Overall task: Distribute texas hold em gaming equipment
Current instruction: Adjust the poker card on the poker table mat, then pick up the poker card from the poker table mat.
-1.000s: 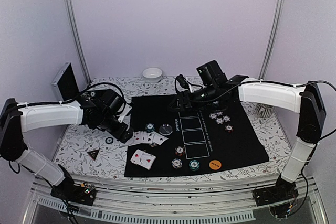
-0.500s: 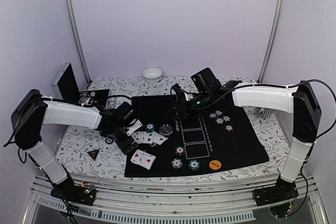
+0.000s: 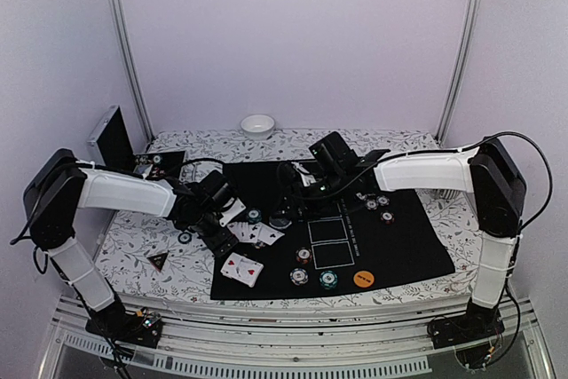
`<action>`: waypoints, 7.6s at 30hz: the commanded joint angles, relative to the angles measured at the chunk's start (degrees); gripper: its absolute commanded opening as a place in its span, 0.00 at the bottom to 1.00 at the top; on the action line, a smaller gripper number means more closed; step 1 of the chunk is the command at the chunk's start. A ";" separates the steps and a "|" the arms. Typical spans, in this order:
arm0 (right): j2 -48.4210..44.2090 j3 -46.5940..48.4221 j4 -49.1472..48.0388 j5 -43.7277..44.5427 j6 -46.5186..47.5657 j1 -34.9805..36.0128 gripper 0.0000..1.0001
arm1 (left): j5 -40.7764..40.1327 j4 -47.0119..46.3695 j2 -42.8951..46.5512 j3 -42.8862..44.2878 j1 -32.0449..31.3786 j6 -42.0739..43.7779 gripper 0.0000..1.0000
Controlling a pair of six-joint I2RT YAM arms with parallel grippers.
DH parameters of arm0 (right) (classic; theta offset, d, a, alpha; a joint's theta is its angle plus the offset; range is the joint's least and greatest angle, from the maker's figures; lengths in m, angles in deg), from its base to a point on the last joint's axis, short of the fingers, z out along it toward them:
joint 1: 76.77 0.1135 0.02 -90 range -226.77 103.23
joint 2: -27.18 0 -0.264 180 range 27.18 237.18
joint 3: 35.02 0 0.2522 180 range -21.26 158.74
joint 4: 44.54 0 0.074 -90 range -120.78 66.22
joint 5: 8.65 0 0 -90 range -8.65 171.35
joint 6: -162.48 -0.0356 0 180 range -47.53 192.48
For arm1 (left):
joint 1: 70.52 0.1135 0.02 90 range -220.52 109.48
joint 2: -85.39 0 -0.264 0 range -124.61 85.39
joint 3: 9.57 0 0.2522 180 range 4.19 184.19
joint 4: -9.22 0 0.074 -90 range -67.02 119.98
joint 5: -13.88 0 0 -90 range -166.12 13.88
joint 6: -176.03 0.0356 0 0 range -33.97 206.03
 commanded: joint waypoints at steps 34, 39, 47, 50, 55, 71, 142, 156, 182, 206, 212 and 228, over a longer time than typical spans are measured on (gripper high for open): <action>14.07 -3.41 -16.67 -7.71 -24.47 0.65 0.55 | -1.40 -3.64 1.24 -2.28 -1.97 1.63 0.90; 15.73 -1.55 -18.19 -7.77 -25.18 0.61 0.55 | -0.04 -3.55 2.00 -2.61 -1.96 1.56 0.91; 16.78 0.98 -17.23 -4.42 -23.83 0.61 0.55 | 1.99 -3.29 1.72 -2.71 -1.98 1.31 0.89; 17.48 1.75 -15.76 -3.79 -22.35 0.70 0.54 | 3.24 -3.81 3.66 -2.59 -1.95 0.82 0.89; 17.00 1.08 -14.41 -1.88 -20.89 0.83 0.54 | 5.31 -2.44 11.21 -2.96 -1.98 -2.32 0.90; 16.87 1.46 -12.28 3.49 -19.01 0.79 0.54 | 7.64 -1.64 29.31 -15.09 7.01 -47.27 0.77; 29.17 29.83 4.72 4.49 -3.75 8.11 0.30 | 22.52 -21.10 10.92 -20.61 16.18 -38.63 0.45; 36.29 39.62 6.50 2.07 -3.62 8.24 0.35 | 23.06 -22.00 12.41 -21.36 15.92 -38.49 0.44; 40.28 46.73 6.13 -3.24 -4.43 8.24 0.15 | 24.63 -25.87 17.00 -23.21 15.87 -39.15 0.40; 1.38 23.56 7.32 3.54 4.07 -1.13 0.02 | 30.32 -12.96 48.42 -9.70 3.19 2.25 0.82; -7.49 15.78 7.24 6.43 4.68 -3.64 0.02 | 25.55 -4.07 40.25 -9.76 -11.36 28.80 0.95; -13.28 6.36 6.23 8.47 5.77 -4.72 0.02 | 18.58 6.80 8.72 0.46 -12.16 40.52 0.98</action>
